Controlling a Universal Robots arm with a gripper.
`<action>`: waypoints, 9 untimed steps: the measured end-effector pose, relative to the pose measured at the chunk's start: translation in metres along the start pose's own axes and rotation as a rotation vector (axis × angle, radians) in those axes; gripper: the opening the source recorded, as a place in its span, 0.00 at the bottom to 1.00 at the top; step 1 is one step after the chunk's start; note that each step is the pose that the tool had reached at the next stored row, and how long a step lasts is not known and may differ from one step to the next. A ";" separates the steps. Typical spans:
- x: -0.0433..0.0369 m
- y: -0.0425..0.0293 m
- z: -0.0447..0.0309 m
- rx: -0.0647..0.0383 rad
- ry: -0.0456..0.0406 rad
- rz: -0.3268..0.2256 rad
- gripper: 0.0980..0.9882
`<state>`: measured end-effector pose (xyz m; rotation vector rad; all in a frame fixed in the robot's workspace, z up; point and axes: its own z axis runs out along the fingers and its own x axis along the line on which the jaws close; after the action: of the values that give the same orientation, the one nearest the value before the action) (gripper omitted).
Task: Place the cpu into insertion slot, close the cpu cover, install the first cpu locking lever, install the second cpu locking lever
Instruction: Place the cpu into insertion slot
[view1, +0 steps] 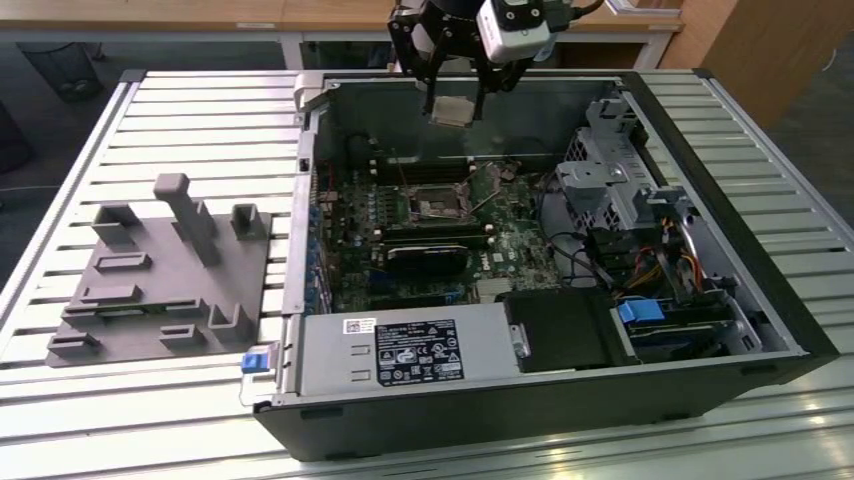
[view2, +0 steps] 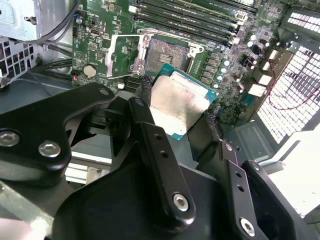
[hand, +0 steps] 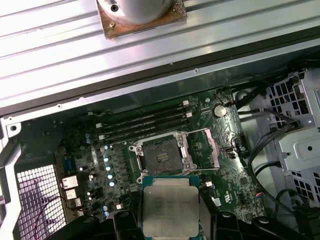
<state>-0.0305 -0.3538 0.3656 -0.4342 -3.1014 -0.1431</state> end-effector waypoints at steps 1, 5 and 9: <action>0.0000 0.0000 0.0000 0.000 -0.0001 0.002 0.50; 0.0000 0.0000 0.0000 0.000 -0.0010 0.011 0.50; 0.0000 0.0000 0.0000 0.000 -0.0017 0.020 0.50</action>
<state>-0.0305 -0.3538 0.3656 -0.4652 -3.0977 -0.1431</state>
